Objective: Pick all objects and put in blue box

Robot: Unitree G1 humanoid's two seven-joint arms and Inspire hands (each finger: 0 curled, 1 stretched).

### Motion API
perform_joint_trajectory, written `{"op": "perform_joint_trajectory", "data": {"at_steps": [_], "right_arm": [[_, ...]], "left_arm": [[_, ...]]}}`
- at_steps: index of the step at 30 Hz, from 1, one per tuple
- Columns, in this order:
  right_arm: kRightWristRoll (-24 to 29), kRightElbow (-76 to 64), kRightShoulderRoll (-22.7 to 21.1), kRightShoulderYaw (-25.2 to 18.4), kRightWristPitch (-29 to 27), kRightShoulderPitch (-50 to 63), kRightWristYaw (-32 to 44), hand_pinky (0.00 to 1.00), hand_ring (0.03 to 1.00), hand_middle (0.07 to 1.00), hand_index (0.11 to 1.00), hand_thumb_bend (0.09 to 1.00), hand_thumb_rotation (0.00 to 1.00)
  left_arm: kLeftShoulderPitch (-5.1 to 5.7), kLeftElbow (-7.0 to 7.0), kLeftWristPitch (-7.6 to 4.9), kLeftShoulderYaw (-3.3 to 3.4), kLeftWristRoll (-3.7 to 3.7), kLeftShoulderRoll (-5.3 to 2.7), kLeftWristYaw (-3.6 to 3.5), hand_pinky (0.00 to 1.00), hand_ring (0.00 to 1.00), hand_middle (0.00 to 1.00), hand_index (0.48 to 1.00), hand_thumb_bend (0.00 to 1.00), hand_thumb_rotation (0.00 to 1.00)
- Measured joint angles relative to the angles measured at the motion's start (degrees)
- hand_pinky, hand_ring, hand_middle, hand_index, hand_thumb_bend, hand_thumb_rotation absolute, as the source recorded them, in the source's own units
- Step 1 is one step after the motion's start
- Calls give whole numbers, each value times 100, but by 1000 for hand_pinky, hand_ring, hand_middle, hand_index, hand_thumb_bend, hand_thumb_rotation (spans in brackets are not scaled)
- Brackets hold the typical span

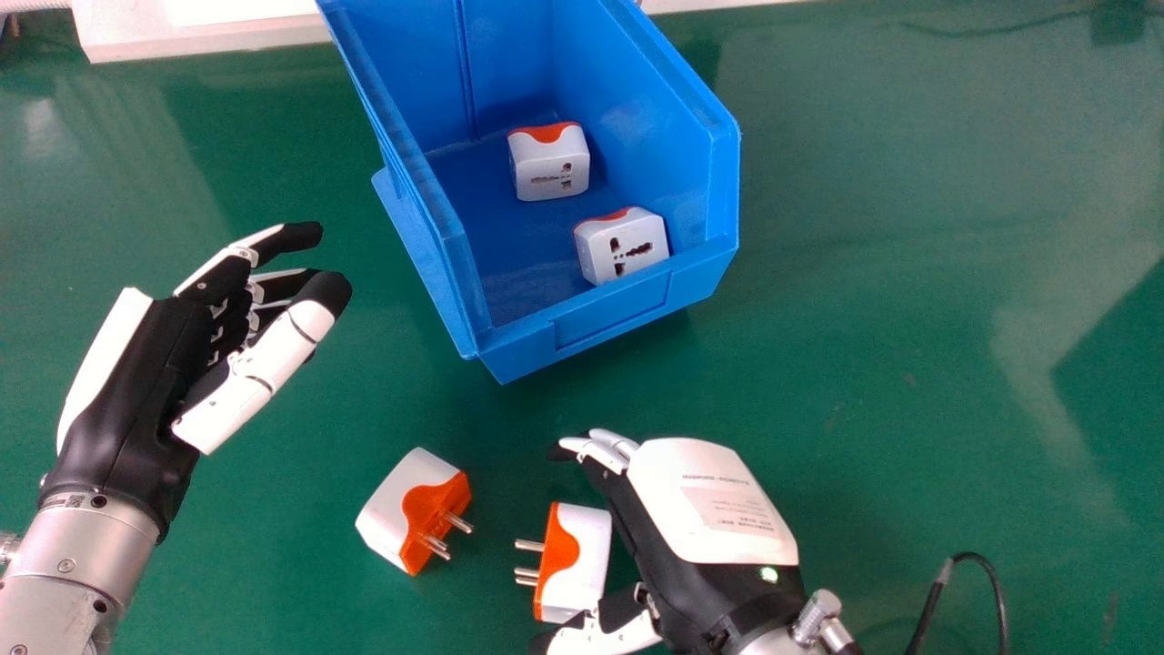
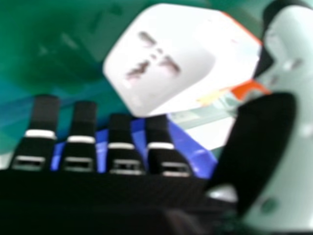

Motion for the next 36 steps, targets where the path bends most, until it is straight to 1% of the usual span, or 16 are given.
{"op": "perform_joint_trajectory", "data": {"at_steps": [5,9,13,15,22,26,31,34,36], "right_arm": [[-93,-87,-8,27,190,-108,321,724,827,883,828,526,206],[-111,-171,-4,65,358,-200,599,722,825,881,825,502,196],[-125,-245,-6,87,477,-259,810,711,820,877,819,473,179],[-223,-271,-18,113,515,-282,918,708,818,874,818,460,174],[-277,-271,-21,174,587,-371,1003,693,808,859,807,385,167],[-268,-267,-20,178,589,-376,991,658,791,847,797,362,193],[-284,-315,-20,177,639,-373,1061,641,782,845,795,363,202],[-322,-363,-23,177,724,-372,1118,624,772,845,793,386,190],[-347,-406,-30,177,749,-372,1178,610,765,844,793,400,178]], "left_arm": [[-19,0,27,-14,21,5,0,692,738,767,843,643,711],[-44,-3,51,-22,21,5,0,692,738,767,843,643,711],[-47,-17,105,-29,22,5,0,691,737,767,844,639,711],[-47,-31,114,-30,21,5,0,691,737,767,844,637,710],[-63,-39,174,-31,20,5,-3,691,737,767,845,632,708],[-81,-52,217,-31,21,5,-5,691,737,767,845,630,708],[-85,-108,244,-32,23,7,-5,690,737,767,845,631,708],[-87,-162,293,-33,24,13,-6,690,737,766,845,631,708],[-95,-168,316,-32,25,20,-6,690,737,766,845,630,708]]}}
